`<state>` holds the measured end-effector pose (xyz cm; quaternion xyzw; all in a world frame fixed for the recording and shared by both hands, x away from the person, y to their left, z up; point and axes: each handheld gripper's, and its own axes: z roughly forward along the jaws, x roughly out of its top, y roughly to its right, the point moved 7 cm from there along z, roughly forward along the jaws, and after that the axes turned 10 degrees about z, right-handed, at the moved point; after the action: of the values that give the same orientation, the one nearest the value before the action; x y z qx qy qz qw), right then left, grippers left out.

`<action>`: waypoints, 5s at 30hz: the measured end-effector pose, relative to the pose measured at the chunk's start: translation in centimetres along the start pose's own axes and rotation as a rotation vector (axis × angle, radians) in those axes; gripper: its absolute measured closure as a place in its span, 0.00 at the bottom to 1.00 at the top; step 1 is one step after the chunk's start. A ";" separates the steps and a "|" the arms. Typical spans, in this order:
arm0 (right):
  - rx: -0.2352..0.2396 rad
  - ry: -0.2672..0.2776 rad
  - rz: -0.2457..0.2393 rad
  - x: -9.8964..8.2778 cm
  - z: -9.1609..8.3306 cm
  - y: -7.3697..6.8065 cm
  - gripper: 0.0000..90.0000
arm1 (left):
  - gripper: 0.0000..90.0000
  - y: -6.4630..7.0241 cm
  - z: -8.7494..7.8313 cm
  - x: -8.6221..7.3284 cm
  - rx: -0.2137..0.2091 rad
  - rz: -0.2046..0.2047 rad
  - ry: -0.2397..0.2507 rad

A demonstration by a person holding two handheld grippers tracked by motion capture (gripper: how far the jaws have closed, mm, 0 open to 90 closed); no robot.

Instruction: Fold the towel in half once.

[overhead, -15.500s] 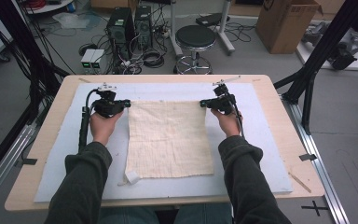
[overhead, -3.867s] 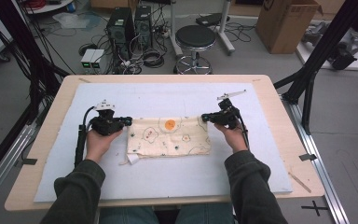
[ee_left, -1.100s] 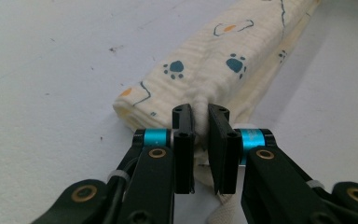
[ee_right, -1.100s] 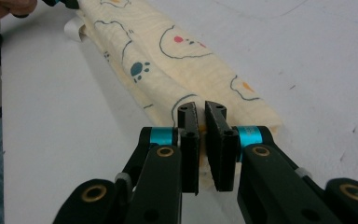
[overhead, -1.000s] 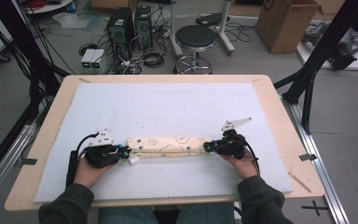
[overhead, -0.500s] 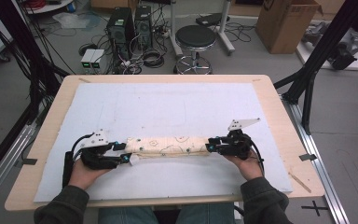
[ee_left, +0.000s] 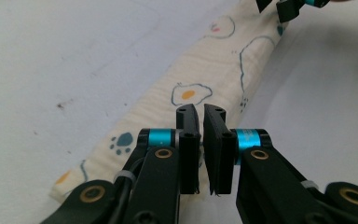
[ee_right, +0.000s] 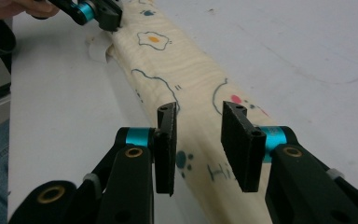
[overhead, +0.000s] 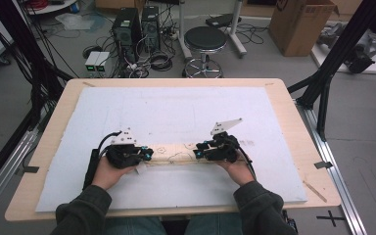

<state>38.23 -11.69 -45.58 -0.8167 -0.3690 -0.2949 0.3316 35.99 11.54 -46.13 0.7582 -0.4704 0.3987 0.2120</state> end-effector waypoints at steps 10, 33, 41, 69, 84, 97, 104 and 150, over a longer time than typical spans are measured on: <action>-0.068 -0.107 -0.069 -1.8 1.8 0.4 0.72 | 0.94 0.4 0.4 -1.7 -0.016 0.010 -0.076; -0.110 -0.060 -0.081 -4.5 -2.5 3.4 0.63 | 0.82 0.1 -0.6 -2.9 -0.011 0.005 -0.046; -0.093 0.045 -0.072 -2.0 -3.9 3.3 0.57 | 0.64 -1.4 -2.5 -1.0 0.040 -0.022 0.138; -0.119 -0.053 -0.116 -3.9 -1.9 4.5 0.50 | 0.53 -2.0 -0.5 -3.5 0.048 -0.010 -0.019; -0.127 -0.040 -0.128 -4.5 -2.5 4.6 0.50 | 0.54 -1.9 -0.6 -3.7 0.060 0.019 -0.035; -0.119 -0.031 -0.118 -4.6 -2.6 4.7 0.50 | 0.54 -1.9 -0.5 -3.7 0.064 0.018 -0.029; -0.107 -0.015 -0.090 -4.4 -2.8 4.5 0.47 | 0.52 -2.0 -0.9 -3.4 0.070 0.004 -0.020; -0.060 -0.049 0.200 -2.7 -1.5 6.9 0.90 | 0.88 -4.7 -0.6 -3.7 0.102 -0.169 -0.064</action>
<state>41.87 -17.39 -48.86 -0.8660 -0.2846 -0.2513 0.3255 39.00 16.12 -48.49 0.8173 -0.3904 0.3784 0.1909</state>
